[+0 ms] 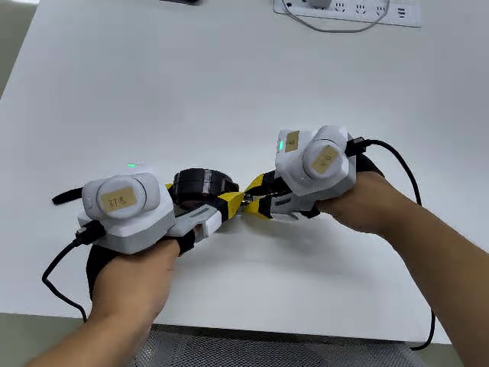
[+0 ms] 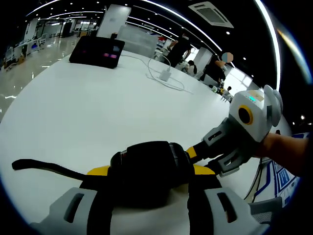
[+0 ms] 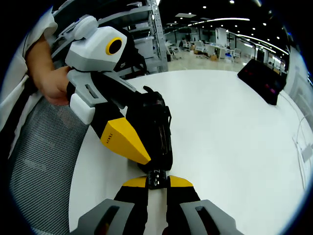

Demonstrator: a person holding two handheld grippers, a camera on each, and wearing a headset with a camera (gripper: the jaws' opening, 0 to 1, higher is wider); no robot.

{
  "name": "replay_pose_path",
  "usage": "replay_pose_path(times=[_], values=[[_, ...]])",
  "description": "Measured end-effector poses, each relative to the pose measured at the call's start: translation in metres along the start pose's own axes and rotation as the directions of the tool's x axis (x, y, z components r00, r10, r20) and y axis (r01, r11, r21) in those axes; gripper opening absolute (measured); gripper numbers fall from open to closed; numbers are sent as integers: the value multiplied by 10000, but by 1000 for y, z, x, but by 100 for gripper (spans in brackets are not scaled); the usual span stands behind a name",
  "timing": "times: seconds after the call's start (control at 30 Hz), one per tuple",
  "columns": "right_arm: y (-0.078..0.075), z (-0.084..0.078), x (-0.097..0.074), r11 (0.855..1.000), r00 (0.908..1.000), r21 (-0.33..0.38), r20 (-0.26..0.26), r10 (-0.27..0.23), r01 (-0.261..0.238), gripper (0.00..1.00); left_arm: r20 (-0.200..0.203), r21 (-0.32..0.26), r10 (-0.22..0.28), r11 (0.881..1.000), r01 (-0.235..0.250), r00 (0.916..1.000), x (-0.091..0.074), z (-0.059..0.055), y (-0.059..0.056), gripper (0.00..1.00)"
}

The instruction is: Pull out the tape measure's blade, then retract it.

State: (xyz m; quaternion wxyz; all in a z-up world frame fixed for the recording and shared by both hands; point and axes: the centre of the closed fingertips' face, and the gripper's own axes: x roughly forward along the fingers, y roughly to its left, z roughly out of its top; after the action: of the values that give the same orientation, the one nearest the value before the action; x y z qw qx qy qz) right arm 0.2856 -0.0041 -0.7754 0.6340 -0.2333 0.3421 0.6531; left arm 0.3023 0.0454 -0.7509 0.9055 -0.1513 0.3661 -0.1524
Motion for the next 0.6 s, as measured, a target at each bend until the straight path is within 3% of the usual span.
replay_pose_path(times=[0.43, 0.6], values=[[3, -5, 0, 10000, 9999, 55, -163, -35, 36, 13, 3, 287, -72, 9996, 72, 10000, 0, -1, -1, 60], [1, -8, -5, 9995, 9997, 268, -181, -136, 141, 20, -36, 609, -85, 9981, 87, 10000, -2, 2, -2, 59]])
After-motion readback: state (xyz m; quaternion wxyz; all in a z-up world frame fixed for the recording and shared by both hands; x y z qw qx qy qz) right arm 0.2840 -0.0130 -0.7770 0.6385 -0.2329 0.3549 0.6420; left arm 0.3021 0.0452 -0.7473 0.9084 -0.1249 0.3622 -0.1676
